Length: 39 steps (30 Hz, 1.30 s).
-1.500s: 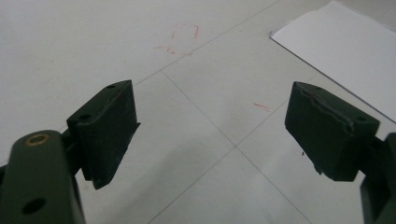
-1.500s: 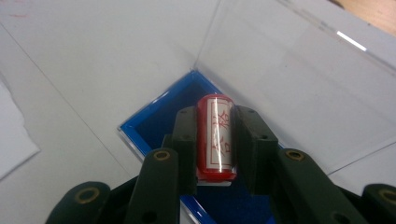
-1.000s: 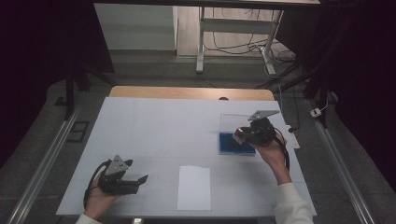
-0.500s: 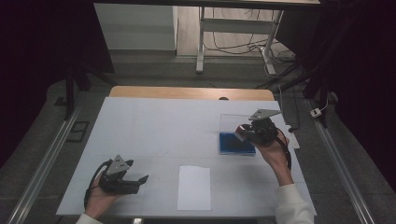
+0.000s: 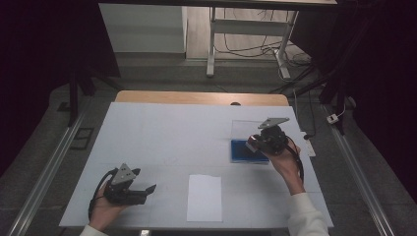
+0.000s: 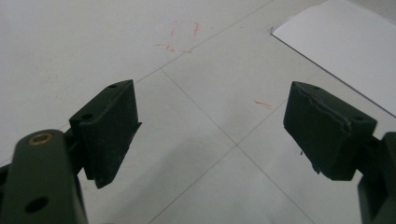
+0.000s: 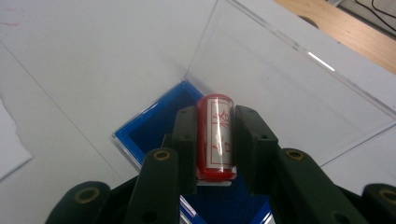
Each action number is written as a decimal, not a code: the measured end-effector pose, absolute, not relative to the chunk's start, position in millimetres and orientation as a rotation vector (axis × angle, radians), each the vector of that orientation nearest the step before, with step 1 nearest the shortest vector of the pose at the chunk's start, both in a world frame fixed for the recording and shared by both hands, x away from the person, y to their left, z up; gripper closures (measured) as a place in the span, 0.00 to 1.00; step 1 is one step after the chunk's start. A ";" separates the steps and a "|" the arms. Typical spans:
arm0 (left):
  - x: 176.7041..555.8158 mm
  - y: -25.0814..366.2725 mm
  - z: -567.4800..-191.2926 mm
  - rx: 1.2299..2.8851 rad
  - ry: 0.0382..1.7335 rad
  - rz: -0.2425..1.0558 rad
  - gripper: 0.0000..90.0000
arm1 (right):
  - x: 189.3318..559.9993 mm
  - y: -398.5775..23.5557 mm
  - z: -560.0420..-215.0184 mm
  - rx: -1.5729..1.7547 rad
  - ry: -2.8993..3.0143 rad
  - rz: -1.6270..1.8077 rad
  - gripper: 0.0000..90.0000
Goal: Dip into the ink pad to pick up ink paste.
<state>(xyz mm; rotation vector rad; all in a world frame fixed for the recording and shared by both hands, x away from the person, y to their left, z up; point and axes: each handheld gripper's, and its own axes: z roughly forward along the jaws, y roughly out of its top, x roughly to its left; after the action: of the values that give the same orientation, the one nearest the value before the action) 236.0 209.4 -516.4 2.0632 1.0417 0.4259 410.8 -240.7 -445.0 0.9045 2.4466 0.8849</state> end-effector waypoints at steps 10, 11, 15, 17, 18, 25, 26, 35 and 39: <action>236.6 209.3 -517.5 2.070 1.040 0.423 0.20 | 416.3 -235.5 -458.6 0.919 2.478 0.828 0.78; 236.7 209.4 -517.6 2.071 1.040 0.422 0.20 | 416.9 -234.4 -460.1 0.918 2.482 0.812 0.78; 236.6 209.9 -517.7 2.072 1.042 0.423 0.20 | 418.1 -230.6 -464.6 0.913 2.500 0.772 0.78; 237.0 209.9 -518.4 2.074 1.045 0.421 0.20 | 418.0 -229.1 -464.5 0.913 2.497 0.759 0.78; 237.1 209.4 -518.8 2.075 1.047 0.421 0.20 | 417.6 -227.2 -464.4 0.905 2.495 0.747 0.78; 236.3 209.0 -518.3 2.077 1.045 0.419 0.21 | 418.7 -224.7 -463.3 0.925 2.511 0.697 0.78; 236.3 208.7 -518.3 2.082 1.042 0.418 0.21 | 418.9 -224.4 -463.1 0.929 2.513 0.688 0.78; 235.2 206.3 -518.4 2.089 1.039 0.419 0.21 | 426.8 -221.7 -463.4 0.973 2.551 0.637 0.79; 235.0 204.4 -518.4 2.092 1.037 0.416 0.21 | 427.3 -224.3 -467.9 0.973 2.539 0.677 0.79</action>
<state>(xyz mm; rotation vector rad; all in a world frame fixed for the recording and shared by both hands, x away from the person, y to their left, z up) 235.0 204.4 -518.4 2.0917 1.0370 0.4165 427.3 -224.3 -467.9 0.9732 2.5394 0.6774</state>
